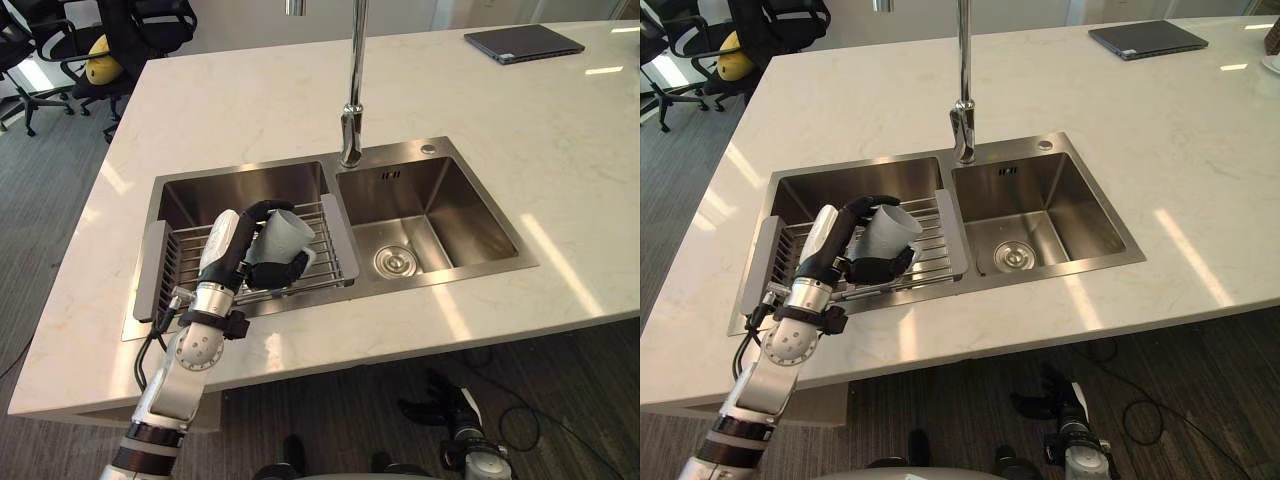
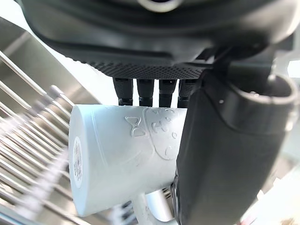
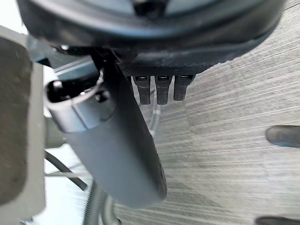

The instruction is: Walk over to the sink, pick up the cup, carry it to the dishwasher, place the cup inside the dishwasher, then close the dishwasher door

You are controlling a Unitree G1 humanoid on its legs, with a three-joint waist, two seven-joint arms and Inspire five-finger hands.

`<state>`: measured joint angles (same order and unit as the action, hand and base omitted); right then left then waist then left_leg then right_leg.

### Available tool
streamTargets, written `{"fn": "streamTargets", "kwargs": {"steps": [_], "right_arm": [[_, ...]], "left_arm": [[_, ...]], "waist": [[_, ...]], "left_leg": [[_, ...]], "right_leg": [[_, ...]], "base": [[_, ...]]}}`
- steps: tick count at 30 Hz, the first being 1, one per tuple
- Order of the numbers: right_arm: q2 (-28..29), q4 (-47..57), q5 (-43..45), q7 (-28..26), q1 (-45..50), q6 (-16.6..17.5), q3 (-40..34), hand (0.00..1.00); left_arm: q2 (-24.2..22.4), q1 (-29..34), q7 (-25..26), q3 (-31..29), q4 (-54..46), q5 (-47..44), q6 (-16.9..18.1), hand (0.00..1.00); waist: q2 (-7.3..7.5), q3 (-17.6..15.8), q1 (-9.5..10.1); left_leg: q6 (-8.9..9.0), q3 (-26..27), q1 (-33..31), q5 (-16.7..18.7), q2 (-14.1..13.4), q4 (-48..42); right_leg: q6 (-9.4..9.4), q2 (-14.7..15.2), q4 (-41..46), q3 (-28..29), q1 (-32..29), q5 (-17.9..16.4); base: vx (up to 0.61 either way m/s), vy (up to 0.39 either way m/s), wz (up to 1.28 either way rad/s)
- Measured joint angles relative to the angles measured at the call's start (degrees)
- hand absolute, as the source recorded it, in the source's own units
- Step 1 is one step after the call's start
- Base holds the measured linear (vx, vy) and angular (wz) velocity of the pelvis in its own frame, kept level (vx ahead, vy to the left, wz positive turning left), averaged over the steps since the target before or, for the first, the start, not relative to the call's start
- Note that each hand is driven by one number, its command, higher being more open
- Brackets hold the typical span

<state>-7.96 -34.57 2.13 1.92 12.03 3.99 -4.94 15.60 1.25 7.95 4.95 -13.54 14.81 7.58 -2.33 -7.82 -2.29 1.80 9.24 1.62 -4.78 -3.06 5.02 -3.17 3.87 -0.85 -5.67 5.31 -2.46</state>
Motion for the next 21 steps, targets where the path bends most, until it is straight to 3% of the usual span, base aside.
{"fn": "streamTargets", "kwargs": {"steps": [8, 21], "right_arm": [[1.93, 5.45, 0.30, 1.78, 1.91, 0.06, -2.19, 0.90], [4.86, 8.48, 0.53, 3.19, 2.19, 0.32, -3.63, 0.90]], "left_arm": [[-8.06, 9.01, 4.72, -3.15, -9.57, -8.96, 1.82, 0.30], [-12.63, 14.17, 5.66, -3.28, -13.18, -17.37, 2.96, 0.30]], "waist": [[-1.20, 0.61, 0.27], [-1.23, 0.65, 0.27]], "left_leg": [[-0.10, 0.29, 0.72, -0.05, 0.03, 0.01], [-0.33, -0.06, 0.82, -0.21, 0.16, 0.00]], "right_leg": [[-0.01, -0.19, 0.72, 0.06, 0.03, -0.11], [-0.10, 0.06, 0.88, -0.39, 0.24, -0.15]], "base": [[-0.03, -0.001, -0.02], [-0.01, 0.001, 0.01]]}}
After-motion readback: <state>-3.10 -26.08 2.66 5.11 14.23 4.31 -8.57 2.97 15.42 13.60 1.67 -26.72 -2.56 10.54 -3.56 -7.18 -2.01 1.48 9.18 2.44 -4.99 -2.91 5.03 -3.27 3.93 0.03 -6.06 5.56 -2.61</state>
